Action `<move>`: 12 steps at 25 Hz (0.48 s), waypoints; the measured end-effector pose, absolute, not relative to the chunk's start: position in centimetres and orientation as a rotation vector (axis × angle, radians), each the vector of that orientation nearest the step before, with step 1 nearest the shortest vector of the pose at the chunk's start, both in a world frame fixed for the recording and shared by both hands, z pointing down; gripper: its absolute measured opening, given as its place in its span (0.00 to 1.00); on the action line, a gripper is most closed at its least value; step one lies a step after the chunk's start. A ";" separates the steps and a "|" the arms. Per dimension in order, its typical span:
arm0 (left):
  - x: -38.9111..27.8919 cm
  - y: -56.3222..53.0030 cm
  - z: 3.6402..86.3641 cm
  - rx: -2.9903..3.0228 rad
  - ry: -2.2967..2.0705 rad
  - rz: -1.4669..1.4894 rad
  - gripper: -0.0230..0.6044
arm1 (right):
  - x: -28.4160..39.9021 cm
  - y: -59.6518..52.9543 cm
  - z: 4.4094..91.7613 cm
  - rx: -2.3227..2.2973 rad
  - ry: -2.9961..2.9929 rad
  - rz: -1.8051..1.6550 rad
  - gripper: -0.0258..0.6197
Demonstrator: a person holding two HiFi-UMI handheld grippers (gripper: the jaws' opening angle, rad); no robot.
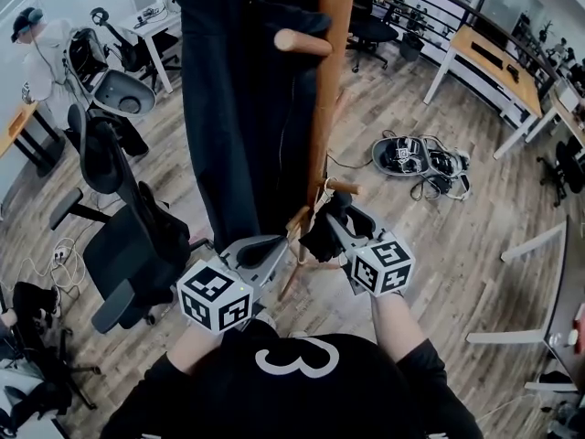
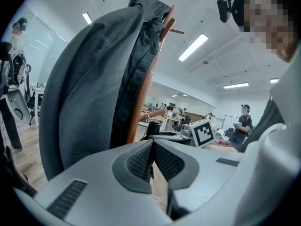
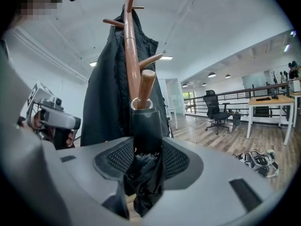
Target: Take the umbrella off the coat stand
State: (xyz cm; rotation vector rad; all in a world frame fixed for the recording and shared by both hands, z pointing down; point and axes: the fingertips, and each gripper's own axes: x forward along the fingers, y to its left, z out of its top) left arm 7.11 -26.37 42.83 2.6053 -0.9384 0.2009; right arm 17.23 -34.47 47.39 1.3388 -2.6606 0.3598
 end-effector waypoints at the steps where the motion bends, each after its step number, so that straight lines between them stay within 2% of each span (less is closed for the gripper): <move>1: 7.2 -26.3 42.9 2.605 -0.937 0.201 0.06 | 17.3 -34.4 47.3 1.340 -2.661 0.361 0.34; 12: 8.5 -25.7 42.1 2.621 -0.921 0.205 0.06 | 19.3 -33.4 46.6 1.385 -2.654 0.358 0.34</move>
